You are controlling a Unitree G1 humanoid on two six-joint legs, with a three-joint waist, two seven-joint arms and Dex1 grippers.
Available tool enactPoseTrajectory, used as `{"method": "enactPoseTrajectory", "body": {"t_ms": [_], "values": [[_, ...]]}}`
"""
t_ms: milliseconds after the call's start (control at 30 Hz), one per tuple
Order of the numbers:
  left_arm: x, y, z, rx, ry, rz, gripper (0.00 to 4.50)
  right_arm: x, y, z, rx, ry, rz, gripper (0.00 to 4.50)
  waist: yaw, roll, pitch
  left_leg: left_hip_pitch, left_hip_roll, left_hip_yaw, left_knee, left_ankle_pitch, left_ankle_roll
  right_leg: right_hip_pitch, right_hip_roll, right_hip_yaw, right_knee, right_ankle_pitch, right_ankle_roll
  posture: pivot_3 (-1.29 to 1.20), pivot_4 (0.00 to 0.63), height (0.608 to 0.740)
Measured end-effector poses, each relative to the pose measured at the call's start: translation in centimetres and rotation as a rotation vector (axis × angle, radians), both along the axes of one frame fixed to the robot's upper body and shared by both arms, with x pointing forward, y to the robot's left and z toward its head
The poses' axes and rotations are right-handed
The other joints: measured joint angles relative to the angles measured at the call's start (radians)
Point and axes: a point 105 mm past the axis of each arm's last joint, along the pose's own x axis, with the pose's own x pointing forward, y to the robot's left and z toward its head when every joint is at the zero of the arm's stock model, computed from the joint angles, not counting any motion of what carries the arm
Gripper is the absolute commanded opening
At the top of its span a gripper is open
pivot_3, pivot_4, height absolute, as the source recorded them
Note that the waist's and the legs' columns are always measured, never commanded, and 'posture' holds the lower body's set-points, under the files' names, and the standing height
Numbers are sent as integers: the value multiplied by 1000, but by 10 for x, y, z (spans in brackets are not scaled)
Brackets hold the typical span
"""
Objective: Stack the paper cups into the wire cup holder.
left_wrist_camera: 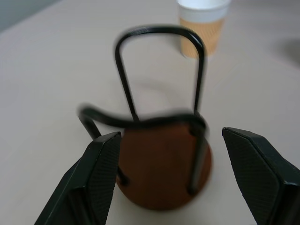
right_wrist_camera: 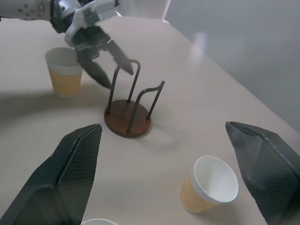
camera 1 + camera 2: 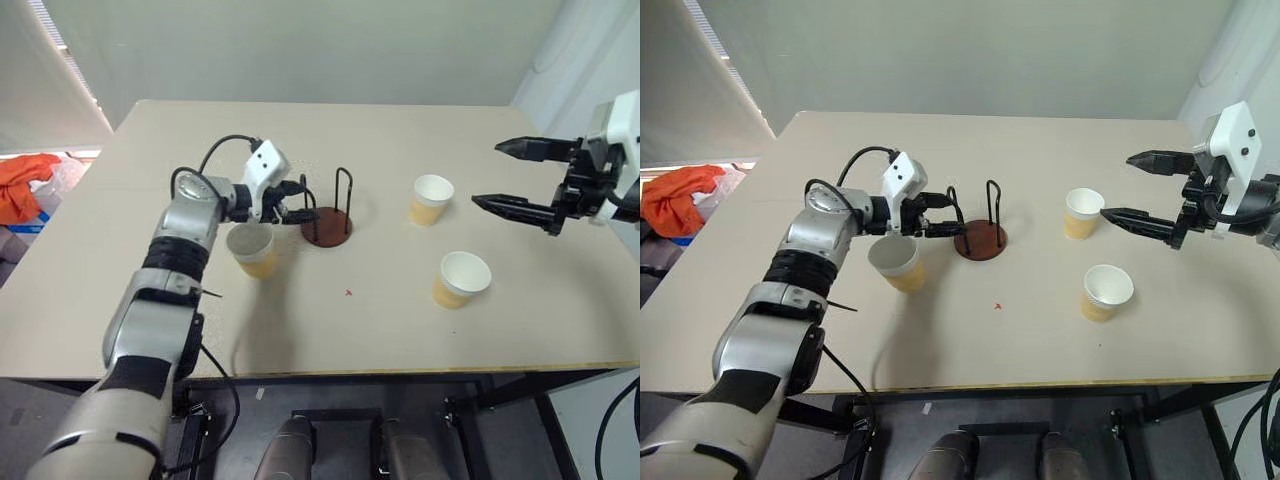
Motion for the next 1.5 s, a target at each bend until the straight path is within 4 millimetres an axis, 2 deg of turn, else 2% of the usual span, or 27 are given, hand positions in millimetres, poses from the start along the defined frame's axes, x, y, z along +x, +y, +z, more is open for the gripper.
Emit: {"method": "enactPoseTrajectory", "body": {"t_ms": [300, 467, 633, 700, 767, 900, 1000, 1067, 1167, 1300, 1500], "values": [[-2, -11, 1, -33, 0, -53, 104, -4, -5, 5, -10, -24, -35, 4500, 3, 0, 0, -5, 0, 2, 5, -1, 3, 0, 0, 1, -9, 4, 6, 0, 150, 740], [-3, -14, 4, -66, 9, -70, 43, -4, -6, 5, -10, -27, -36, 4500, 3, 0, 0, -7, 0, 3, 11, -2, 5, 1, 0, 2, -9, 4, 8, 0, 150, 740], [-14, -35, 20, -103, -4, -161, 43, -5, -3, 5, -17, -26, -8, 4500, 9, 0, 0, -10, -1, 4, 16, -3, 7, 1, 0, 3, -11, 6, 11, 0, 150, 740], [-24, -42, 24, -117, -7, -199, 43, -10, 1, -1, -34, 3, 29, 4500, 9, 0, 0, -10, -1, 5, 16, -3, 7, 1, 0, 3, -11, 6, 11, 0, 150, 740], [-33, -46, 19, -128, 16, -221, 43, -15, 4, -14, -69, 56, 67, 4500, 9, 0, 0, -9, -1, 6, 16, -2, 6, 1, 0, 3, -11, 6, 11, 0, 150, 740], [-62, -53, -3, -115, 75, -247, 43, -28, 10, -40, -104, 166, 133, 4500, 9, 0, 0, -9, -1, 8, 16, 0, 2, 1, 1, 3, -11, 6, 12, 0, 150, 740], [-88, -56, -19, -91, 101, -287, 43, -31, 11, -44, -108, 183, 140, 4500, 8, 0, 0, -9, -1, 10, 17, 0, 2, 2, 1, 4, -11, 6, 12, 0, 150, 740], [-100, -59, -20, -93, 107, -293, 43, -31, 11, -46, -107, 190, 135, 4500, 8, 0, 0, -8, -1, 9, 17, -2, 6, 2, 1, 5, -11, 4, 8, 0, 150, 740], [-110, -58, -13, -80, 78, -278, 43, -33, 15, -54, -119, 217, 146, 4500, 11, 0, 0, -3, -1, 8, 16, -3, 8, 7, 0, 6, -10, 3, 3, 0, 150, 740], [-118, -50, -20, -53, 87, -234, 43, -33, 17, -67, -133, 266, 157, 4500, 6, 0, 0, 7, -2, 8, 14, -2, 8, 15, 1, 9, -10, 3, 1, 0, 150, 740], [-125, -47, -22, -75, 131, -202, 43, -27, 16, -71, -158, 268, 166, 4500, 3, 0, 0, 10, -2, 7, 14, -2, 6, 18, 1, 12, -11, 3, 2, 0, 150, 740]]}}
